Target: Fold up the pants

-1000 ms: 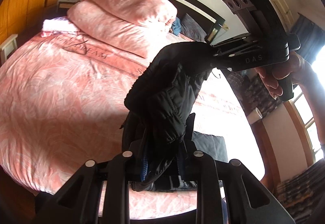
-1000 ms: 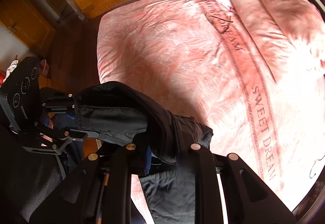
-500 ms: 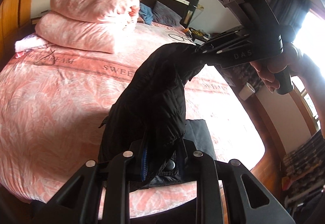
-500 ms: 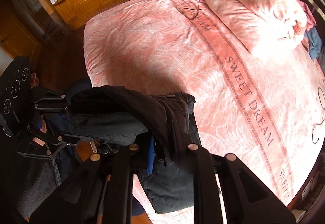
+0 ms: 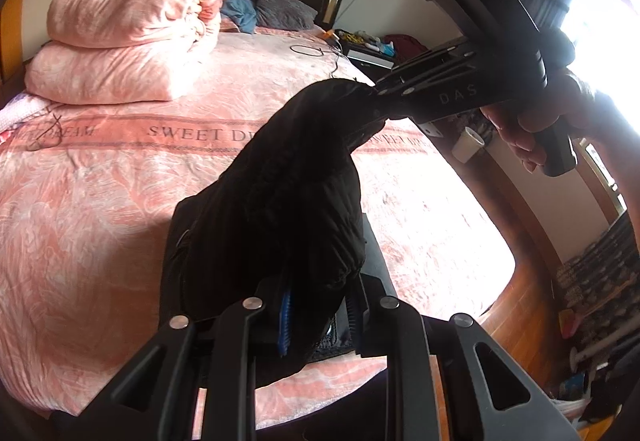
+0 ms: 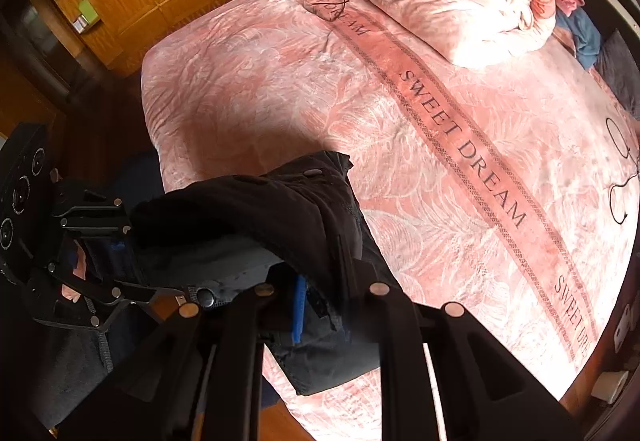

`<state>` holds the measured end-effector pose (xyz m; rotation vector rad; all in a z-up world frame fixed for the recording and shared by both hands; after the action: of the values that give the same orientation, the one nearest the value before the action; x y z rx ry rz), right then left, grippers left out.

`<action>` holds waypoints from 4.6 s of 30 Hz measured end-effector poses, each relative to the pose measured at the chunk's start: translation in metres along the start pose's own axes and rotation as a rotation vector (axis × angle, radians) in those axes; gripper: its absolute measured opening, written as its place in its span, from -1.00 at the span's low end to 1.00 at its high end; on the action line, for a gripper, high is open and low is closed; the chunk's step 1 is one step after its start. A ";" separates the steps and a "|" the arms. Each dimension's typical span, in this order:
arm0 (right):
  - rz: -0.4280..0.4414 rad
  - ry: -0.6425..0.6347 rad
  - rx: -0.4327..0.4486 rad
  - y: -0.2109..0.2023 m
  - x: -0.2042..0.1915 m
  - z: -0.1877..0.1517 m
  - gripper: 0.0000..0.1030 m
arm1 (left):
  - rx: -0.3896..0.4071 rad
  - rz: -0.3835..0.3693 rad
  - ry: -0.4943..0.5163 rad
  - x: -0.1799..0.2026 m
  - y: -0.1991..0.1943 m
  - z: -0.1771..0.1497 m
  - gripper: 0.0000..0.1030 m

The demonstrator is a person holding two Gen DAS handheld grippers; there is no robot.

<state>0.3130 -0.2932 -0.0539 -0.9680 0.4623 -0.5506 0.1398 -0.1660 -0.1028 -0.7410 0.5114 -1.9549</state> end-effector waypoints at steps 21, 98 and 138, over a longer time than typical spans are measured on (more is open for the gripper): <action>-0.021 0.086 0.000 0.012 0.053 -0.077 -0.75 | -0.122 -0.044 0.088 0.055 0.067 -0.027 -0.59; -0.042 0.925 0.402 0.112 0.113 -0.270 -0.66 | -0.208 -0.106 -0.115 -0.062 0.134 -0.071 0.73; -0.282 1.019 0.263 0.095 0.006 -0.301 -0.23 | -0.223 -0.061 -0.382 -0.202 0.070 -0.077 0.84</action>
<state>0.1600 -0.4462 -0.2843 -0.4363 1.1299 -1.3326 0.2049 -0.0157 -0.2600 -1.2531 0.4788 -1.7677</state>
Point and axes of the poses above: each gripper's, at about its wrist camera, not at the fingertips, and y roughly the way its jaws point, x to its right, z to its top, the point moved 2 cm from there along y, roughly the way its jaws point, and after that the axes turned 9 degrees about x, right-handed, at the moved point
